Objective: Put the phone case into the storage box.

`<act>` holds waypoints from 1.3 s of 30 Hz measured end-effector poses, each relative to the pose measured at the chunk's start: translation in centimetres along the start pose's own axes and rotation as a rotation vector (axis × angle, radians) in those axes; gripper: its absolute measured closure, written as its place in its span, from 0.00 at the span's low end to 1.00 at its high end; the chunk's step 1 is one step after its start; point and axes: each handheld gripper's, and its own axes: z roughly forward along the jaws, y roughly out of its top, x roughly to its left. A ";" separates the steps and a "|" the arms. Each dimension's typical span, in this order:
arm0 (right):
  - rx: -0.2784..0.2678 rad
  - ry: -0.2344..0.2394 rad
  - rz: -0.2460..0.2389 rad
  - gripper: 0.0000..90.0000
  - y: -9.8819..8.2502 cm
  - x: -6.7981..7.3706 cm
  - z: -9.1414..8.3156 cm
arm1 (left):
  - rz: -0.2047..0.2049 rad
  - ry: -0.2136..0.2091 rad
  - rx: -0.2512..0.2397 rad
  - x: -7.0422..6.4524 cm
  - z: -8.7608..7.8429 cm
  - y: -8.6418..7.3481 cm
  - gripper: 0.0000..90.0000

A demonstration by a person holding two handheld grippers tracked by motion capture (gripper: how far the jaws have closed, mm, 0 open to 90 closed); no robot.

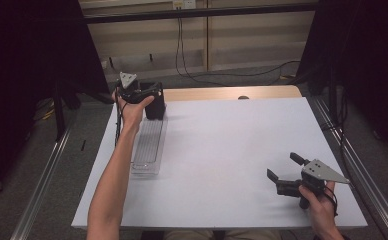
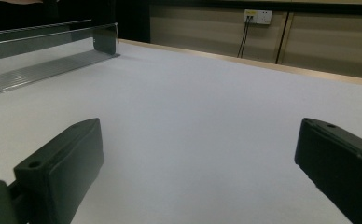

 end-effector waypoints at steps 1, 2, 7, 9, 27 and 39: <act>0.000 0.000 0.000 0.01 0.0 0.0 0.0 | 0.000 0.000 0.000 0.0 0.0 0.0 0.02; 0.000 0.002 -0.003 0.01 0.0 0.0 0.0 | -0.010 -0.008 -0.005 0.0 -0.2 0.1 0.02; 0.003 0.001 0.003 0.01 0.0 0.0 0.0 | -0.009 -0.024 -0.016 0.0 -0.4 0.4 0.01; 0.002 0.003 0.001 0.01 0.0 0.0 0.0 | -0.016 -0.020 -0.023 0.0 -0.5 0.5 0.01; -0.001 0.000 0.001 0.01 0.0 -0.1 0.0 | -0.005 -0.040 -0.003 0.4 -2.6 1.0 0.01; 0.001 0.001 -0.004 0.01 0.0 0.0 0.0 | -0.016 -0.051 0.012 0.6 -4.2 0.3 0.02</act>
